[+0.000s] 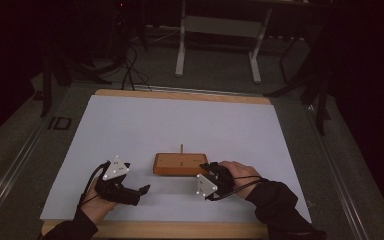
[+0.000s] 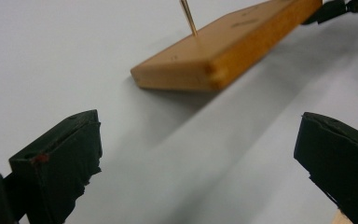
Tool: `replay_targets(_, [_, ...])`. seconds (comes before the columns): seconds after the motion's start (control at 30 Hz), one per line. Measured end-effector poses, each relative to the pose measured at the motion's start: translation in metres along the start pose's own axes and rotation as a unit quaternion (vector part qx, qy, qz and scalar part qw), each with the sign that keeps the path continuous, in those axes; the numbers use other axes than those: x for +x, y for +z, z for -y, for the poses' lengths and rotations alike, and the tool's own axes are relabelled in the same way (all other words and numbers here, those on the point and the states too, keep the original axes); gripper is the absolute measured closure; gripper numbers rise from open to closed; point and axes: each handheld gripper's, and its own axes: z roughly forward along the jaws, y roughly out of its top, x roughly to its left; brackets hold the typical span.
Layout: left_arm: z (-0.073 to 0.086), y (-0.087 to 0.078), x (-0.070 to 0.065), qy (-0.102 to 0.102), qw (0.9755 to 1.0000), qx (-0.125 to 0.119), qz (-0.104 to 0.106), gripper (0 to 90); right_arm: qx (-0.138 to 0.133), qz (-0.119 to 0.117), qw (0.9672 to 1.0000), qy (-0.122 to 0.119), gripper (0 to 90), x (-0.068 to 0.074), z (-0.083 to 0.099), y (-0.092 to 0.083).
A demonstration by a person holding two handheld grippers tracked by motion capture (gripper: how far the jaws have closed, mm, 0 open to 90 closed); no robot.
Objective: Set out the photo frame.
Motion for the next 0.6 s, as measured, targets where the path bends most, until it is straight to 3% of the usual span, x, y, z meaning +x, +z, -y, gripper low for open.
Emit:
replay_targets(0.27, [0.013, 0.002, -0.007, -0.012, 0.9998, -0.014, -0.002, 1.2, -0.007, -0.028, 0.9995, 0.014, 68.2, -0.017, 0.002, 0.000])
replay_targets(0.4, [0.023, 0.005, -0.008, -0.018, 0.9991, -0.035, -0.015, 1.2, -0.010, -0.049, 0.9985, 0.024, 68.2, -0.028, 0.003, 0.001])
replay_targets(0.5, [0.027, 0.006, -0.007, -0.022, 0.9989, -0.037, -0.019, 1.2, -0.012, -0.059, 0.9976, 0.033, 68.3, -0.034, 0.004, 0.001])
replay_targets(0.6, [0.030, 0.003, -0.009, -0.006, 0.9979, -0.053, -0.037, 1.2, -0.020, -0.073, 0.9957, 0.053, 69.0, -0.047, 0.008, 0.003])
